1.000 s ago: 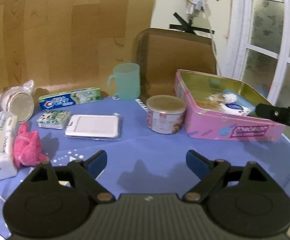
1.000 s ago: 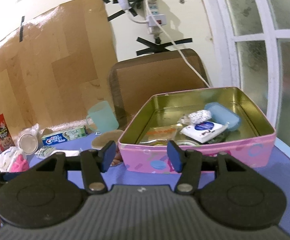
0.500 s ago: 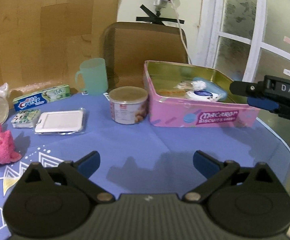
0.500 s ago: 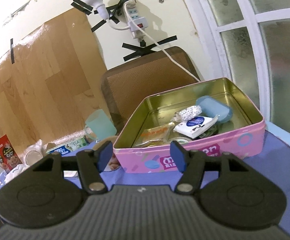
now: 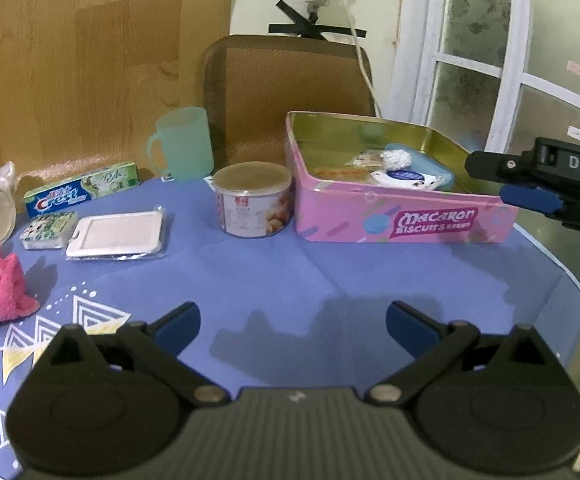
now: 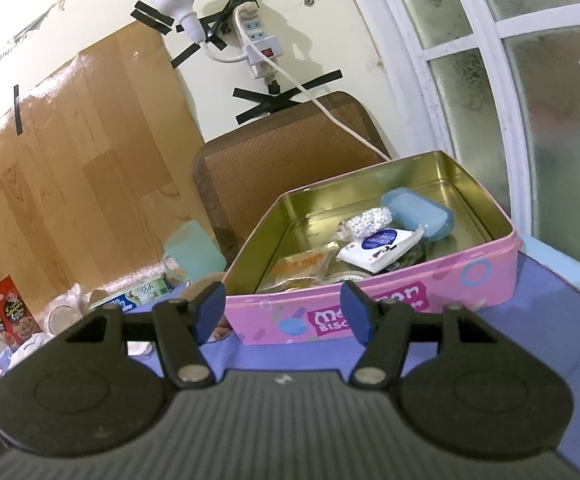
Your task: Organize soft objects
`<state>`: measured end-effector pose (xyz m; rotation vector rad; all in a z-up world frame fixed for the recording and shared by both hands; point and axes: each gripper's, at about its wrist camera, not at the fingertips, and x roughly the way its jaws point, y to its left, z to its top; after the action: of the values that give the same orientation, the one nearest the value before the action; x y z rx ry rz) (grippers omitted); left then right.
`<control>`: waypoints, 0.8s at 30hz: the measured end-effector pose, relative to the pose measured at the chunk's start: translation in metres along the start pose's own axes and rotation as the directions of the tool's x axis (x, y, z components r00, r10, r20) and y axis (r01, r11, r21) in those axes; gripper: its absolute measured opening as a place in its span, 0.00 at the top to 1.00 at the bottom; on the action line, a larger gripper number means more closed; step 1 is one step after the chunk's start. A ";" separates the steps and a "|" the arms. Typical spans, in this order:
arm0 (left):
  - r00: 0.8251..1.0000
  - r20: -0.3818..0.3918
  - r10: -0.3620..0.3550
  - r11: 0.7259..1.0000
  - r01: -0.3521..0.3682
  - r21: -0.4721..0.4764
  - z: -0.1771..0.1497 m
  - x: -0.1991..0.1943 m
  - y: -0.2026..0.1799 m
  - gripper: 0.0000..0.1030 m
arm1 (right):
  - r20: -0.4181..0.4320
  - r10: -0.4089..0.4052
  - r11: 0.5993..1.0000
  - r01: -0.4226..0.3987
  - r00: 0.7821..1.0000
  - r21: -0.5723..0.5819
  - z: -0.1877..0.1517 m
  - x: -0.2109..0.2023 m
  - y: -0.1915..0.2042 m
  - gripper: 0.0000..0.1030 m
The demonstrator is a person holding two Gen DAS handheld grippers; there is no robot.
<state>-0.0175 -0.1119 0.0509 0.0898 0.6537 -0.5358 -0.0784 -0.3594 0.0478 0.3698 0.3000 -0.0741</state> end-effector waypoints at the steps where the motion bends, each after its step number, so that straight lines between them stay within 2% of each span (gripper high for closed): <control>1: 1.000 -0.003 0.003 1.000 -0.003 -0.004 -0.001 0.001 0.002 0.00 | -0.001 0.001 1.000 -0.001 1.000 -0.001 0.000 0.000 0.001 0.36; 7: 0.998 -0.012 0.055 0.998 -0.055 -0.035 -0.014 0.005 0.028 0.00 | -0.014 0.010 1.000 -0.011 1.000 -0.012 -0.001 0.003 0.005 0.36; 12: 0.985 -0.042 0.170 0.977 -0.174 -0.127 -0.035 0.007 0.083 0.00 | -0.060 0.041 0.998 -0.044 0.997 -0.055 -0.007 0.015 0.019 0.36; 14: 0.970 -0.046 0.239 0.958 -0.244 -0.149 -0.043 0.004 0.107 0.00 | -0.091 0.068 0.993 -0.076 0.994 -0.093 -0.012 0.022 0.034 0.36; 18: 0.909 -0.032 0.415 0.893 -0.414 -0.178 -0.055 -0.007 0.157 0.00 | -0.178 0.154 0.962 -0.189 0.972 -0.198 -0.022 0.048 0.080 0.36; 20: 0.889 -0.017 0.458 0.865 -0.450 -0.224 -0.059 -0.013 0.177 0.00 | -0.226 0.203 0.934 -0.257 0.953 -0.246 -0.027 0.070 0.110 0.36; 23: 0.919 0.021 0.394 0.863 -0.361 -0.354 -0.064 -0.026 0.198 0.00 | -0.291 0.255 0.872 -0.350 0.922 -0.344 -0.036 0.111 0.165 0.36; 24: 0.920 0.039 0.390 0.860 -0.348 -0.373 -0.065 -0.029 0.200 0.00 | -0.328 0.279 0.836 -0.396 0.902 -0.379 -0.041 0.130 0.186 0.36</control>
<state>0.0275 0.0896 -0.0002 -0.1594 0.5947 -0.0407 0.0577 -0.1735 0.0368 -0.0259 0.4959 0.3971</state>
